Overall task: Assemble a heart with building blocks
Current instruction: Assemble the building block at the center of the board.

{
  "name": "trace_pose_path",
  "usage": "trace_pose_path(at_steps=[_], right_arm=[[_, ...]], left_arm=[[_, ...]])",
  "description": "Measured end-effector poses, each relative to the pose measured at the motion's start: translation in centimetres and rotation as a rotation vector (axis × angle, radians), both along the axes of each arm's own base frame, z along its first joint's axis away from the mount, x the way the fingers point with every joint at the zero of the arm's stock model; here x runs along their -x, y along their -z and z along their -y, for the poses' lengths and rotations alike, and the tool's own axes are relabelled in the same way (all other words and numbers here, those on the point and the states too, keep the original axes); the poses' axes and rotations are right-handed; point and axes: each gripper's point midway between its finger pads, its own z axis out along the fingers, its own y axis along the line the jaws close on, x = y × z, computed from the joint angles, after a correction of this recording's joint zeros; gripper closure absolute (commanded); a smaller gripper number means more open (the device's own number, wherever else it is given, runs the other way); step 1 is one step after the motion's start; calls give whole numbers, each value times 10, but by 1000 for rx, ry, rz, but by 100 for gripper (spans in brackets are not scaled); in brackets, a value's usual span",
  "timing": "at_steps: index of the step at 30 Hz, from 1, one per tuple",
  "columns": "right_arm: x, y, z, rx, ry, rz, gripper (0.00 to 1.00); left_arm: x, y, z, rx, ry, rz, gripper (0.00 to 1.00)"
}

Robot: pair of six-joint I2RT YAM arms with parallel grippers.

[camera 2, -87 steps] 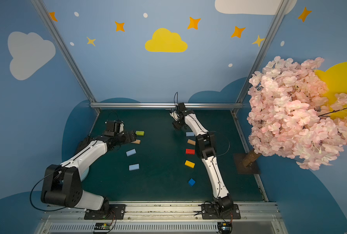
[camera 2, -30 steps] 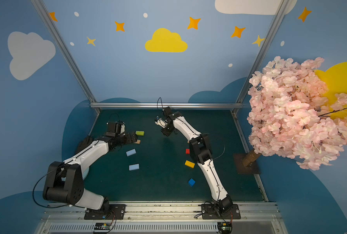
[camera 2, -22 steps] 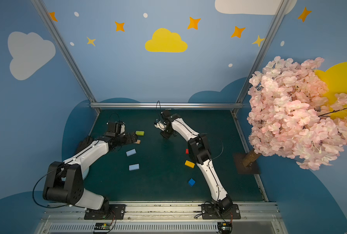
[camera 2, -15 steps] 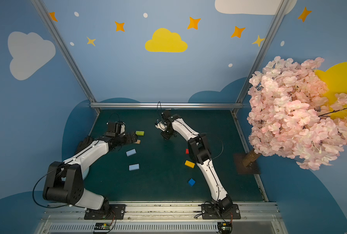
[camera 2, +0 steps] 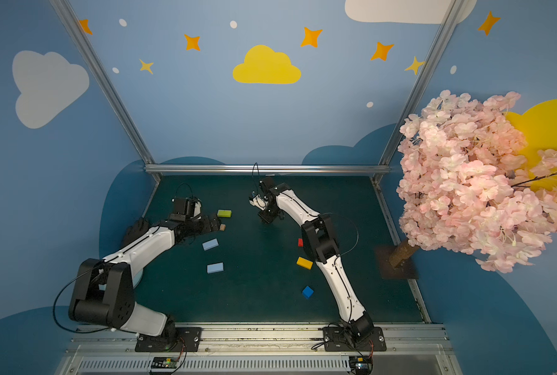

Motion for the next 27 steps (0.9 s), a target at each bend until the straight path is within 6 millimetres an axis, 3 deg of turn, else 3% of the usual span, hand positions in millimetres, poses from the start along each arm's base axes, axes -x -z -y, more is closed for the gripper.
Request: trace_pose_path(at_steps=[1,2,18,20,22,24,27], right_arm=[[3,3,0,1,-2,-12,19],[3,2,0,-1,-1,-14,8],[2,-7,3,12,6,14,7],[-4,-21,7,3,21,38,7],[-10,-50,13,-15,40,87,7],[-14,-91,18,-36,65,161,6],[-22,-171,40,-69,226,328,6]], left_arm=[[0,1,0,0,0,-1,0],[0,1,0,0,0,-1,0],[0,0,0,4,-4,0,0],[0,0,1,9,-5,-1,0],[-2,-1,2,16,-6,1,0],[-6,-4,3,22,-8,6,0],[-15,-10,4,32,-16,15,0]])
